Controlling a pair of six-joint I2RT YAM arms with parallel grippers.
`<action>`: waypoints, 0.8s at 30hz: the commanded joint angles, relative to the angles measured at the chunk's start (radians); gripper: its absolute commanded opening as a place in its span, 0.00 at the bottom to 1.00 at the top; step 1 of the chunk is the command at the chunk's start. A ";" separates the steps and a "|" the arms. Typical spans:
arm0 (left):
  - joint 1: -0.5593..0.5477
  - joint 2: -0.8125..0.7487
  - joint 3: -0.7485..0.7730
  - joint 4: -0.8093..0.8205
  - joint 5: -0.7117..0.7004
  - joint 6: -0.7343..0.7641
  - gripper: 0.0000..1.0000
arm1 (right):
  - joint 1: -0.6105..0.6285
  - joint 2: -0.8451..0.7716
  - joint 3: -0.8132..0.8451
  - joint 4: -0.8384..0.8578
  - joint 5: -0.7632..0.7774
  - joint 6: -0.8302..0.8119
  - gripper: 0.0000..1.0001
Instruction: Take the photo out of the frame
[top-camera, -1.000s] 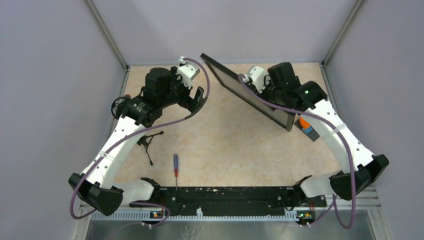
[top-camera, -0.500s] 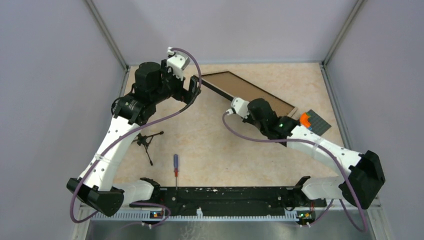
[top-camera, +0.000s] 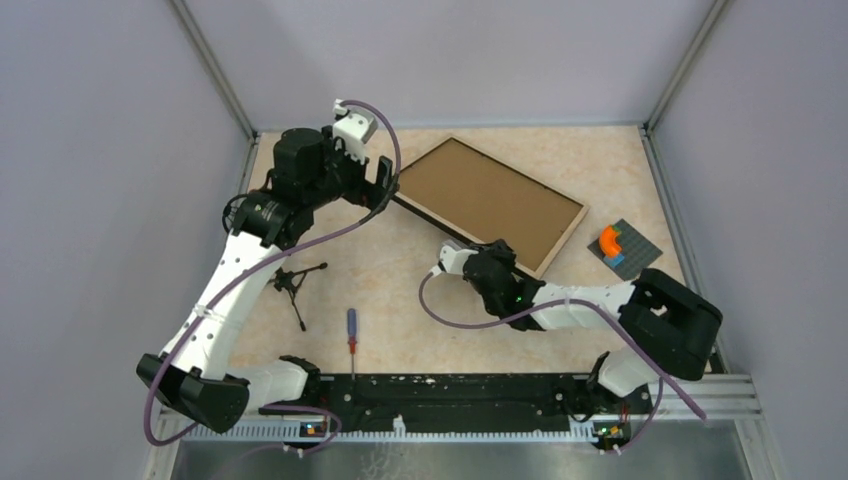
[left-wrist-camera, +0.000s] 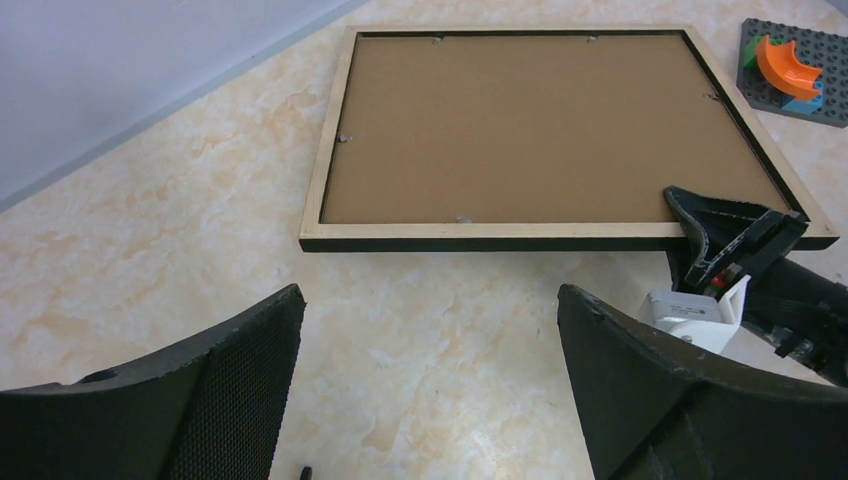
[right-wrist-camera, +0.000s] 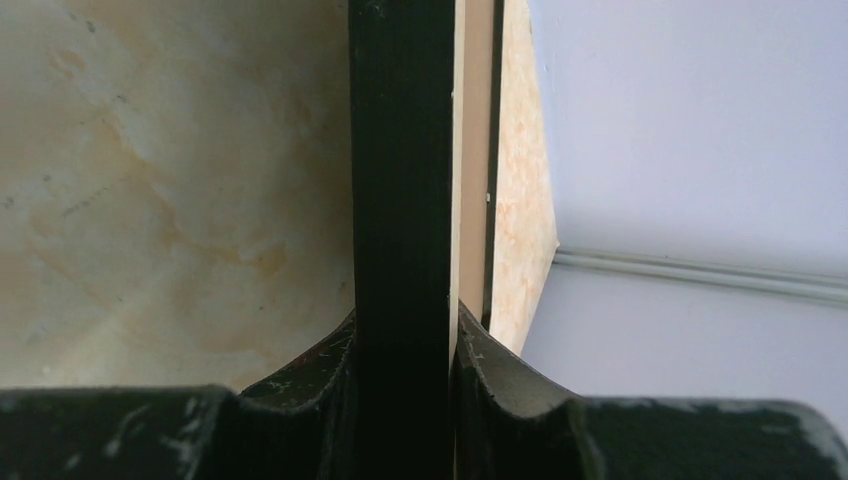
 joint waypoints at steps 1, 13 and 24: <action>0.008 -0.024 -0.024 0.059 0.006 -0.011 0.99 | 0.048 0.097 -0.004 0.158 0.042 0.045 0.07; 0.011 -0.025 -0.055 0.064 0.023 -0.011 0.99 | 0.155 0.258 0.039 0.107 0.064 0.061 0.56; 0.016 0.019 -0.035 0.025 0.067 -0.002 0.99 | 0.256 0.107 0.148 -0.356 -0.404 0.226 0.79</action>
